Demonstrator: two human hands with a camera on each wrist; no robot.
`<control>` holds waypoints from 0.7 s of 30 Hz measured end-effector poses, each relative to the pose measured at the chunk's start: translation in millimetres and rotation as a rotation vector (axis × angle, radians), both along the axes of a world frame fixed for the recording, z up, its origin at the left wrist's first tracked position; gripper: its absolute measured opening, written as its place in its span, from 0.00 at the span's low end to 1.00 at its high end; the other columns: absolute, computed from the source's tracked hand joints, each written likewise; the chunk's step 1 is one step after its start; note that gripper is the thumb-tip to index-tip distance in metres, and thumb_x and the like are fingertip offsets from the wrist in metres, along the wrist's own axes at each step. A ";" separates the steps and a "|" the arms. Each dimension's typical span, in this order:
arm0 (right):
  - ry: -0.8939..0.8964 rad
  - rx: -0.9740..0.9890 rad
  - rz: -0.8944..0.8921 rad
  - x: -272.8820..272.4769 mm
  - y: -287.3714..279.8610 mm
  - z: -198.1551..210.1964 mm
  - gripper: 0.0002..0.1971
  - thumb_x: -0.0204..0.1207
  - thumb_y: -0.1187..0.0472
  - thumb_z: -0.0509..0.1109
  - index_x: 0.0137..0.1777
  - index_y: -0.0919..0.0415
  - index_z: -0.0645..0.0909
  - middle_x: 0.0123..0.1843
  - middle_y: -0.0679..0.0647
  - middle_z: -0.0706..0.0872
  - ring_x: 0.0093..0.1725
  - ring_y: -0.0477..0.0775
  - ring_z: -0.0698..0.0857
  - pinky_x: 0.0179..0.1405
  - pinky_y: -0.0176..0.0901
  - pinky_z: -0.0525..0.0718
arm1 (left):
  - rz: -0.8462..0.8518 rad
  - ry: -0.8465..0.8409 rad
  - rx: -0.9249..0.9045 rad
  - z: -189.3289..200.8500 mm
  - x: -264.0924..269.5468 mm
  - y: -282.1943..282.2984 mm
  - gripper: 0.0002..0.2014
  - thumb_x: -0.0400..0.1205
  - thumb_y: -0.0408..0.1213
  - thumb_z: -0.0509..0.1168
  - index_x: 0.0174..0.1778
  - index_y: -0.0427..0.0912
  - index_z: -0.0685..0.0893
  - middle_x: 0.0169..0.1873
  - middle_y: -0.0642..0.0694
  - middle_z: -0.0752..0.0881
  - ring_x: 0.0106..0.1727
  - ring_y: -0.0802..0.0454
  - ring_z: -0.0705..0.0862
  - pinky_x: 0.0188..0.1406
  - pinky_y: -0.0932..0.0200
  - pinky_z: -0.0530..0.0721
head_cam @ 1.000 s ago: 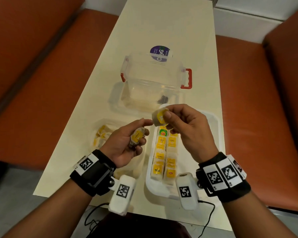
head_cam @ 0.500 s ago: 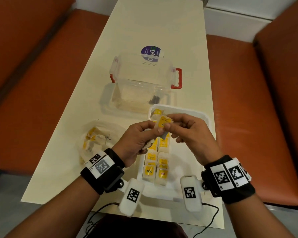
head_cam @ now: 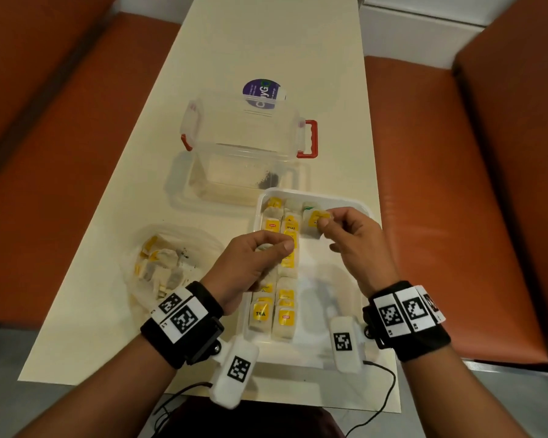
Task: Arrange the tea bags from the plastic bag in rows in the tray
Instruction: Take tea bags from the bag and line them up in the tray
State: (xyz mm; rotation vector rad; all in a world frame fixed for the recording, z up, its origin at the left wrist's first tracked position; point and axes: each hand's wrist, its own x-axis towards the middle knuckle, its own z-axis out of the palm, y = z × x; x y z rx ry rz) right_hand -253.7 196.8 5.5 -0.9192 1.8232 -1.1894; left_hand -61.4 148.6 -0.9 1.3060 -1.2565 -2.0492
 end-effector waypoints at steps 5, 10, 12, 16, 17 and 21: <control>0.153 0.088 -0.022 -20.7 -13.4 -27.8 0.03 0.81 0.56 0.72 0.46 0.48 0.86 0.45 0.58 0.90 0.42 0.55 0.84 0.49 0.61 0.84 | 0.053 -0.001 0.055 2.3 10.5 -0.2 0.22 0.74 0.52 0.74 0.58 0.42 0.90 0.35 0.48 0.76 0.23 0.58 0.66 0.21 0.64 0.64; 0.127 0.272 0.059 -26.1 -25.6 -49.4 0.03 0.83 0.63 0.70 0.51 0.58 0.85 0.45 0.54 0.90 0.41 0.52 0.88 0.35 0.33 0.78 | 0.074 0.031 0.180 2.8 17.9 3.3 0.17 0.78 0.50 0.72 0.60 0.47 0.90 0.47 0.45 0.85 0.38 0.53 0.78 0.23 0.65 0.72; 0.181 0.360 0.113 -26.8 -29.2 -58.8 0.02 0.82 0.63 0.72 0.50 0.59 0.86 0.43 0.55 0.90 0.40 0.52 0.88 0.37 0.37 0.80 | 0.098 0.050 0.249 3.3 20.1 4.3 0.12 0.84 0.43 0.68 0.62 0.48 0.89 0.54 0.43 0.88 0.46 0.50 0.81 0.23 0.64 0.77; 0.357 0.463 0.119 -31.0 -38.1 -73.7 0.01 0.79 0.59 0.74 0.48 0.52 0.85 0.44 0.54 0.91 0.47 0.58 0.89 0.51 0.46 0.84 | 0.133 0.121 0.339 5.3 22.4 5.3 0.13 0.85 0.34 0.64 0.60 0.46 0.90 0.54 0.43 0.88 0.48 0.47 0.82 0.27 0.62 0.84; 0.380 0.471 0.113 -31.1 -40.0 -75.2 0.02 0.79 0.58 0.74 0.47 0.49 0.84 0.45 0.54 0.91 0.48 0.58 0.89 0.52 0.48 0.85 | 0.137 0.136 0.348 5.7 23.0 5.2 0.13 0.84 0.32 0.64 0.59 0.46 0.91 0.53 0.43 0.87 0.48 0.47 0.82 0.29 0.61 0.86; 0.401 0.471 0.077 -31.2 -44.1 -79.3 0.08 0.76 0.57 0.76 0.40 0.44 0.81 0.46 0.53 0.92 0.48 0.59 0.90 0.54 0.54 0.87 | 0.136 0.163 0.358 5.5 23.0 5.4 0.18 0.81 0.24 0.61 0.62 0.42 0.89 0.42 0.44 0.83 0.35 0.54 0.80 0.33 0.58 0.89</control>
